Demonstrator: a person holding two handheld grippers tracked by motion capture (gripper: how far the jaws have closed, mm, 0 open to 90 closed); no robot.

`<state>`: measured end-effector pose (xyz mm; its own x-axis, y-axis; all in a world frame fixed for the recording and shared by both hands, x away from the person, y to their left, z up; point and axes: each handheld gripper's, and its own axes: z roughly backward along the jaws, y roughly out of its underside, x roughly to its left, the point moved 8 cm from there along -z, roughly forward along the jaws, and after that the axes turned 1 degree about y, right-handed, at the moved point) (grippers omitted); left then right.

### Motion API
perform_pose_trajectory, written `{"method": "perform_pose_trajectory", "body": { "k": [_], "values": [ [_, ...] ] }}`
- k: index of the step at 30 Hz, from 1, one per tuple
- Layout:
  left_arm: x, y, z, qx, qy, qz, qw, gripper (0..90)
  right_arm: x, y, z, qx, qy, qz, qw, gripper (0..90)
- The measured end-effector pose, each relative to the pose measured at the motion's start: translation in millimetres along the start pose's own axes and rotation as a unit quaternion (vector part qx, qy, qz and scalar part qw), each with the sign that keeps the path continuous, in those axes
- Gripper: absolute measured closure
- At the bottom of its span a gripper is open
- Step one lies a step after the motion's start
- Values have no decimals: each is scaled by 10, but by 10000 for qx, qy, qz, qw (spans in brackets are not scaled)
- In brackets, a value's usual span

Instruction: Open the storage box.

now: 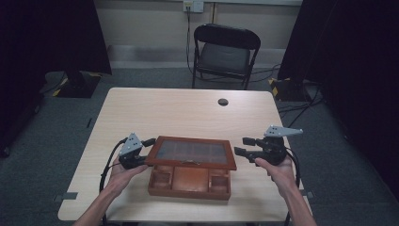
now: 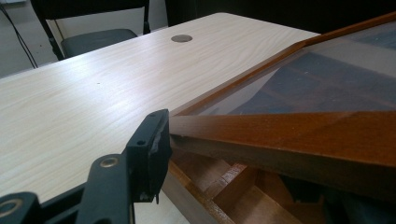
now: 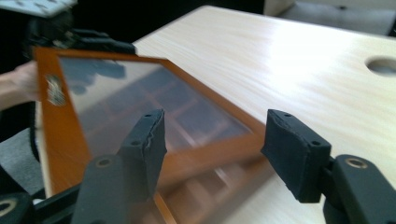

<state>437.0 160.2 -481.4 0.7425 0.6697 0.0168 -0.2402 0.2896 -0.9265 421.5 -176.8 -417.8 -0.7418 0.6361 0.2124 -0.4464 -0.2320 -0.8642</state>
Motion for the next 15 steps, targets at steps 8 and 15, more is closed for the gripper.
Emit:
{"method": "perform_pose_trajectory", "body": {
  "k": [8, 15],
  "values": [
    [2, 0, 0, 5, 3, 7, 10000, 409, -115, 432, -46, 325, 275, -14, 9991, 379],
    [-1, -10, -12, -25, 17, 45, 10000, 410, -26, 477, -176, 385, 219, 213, 9988, 322]
  ]
}}
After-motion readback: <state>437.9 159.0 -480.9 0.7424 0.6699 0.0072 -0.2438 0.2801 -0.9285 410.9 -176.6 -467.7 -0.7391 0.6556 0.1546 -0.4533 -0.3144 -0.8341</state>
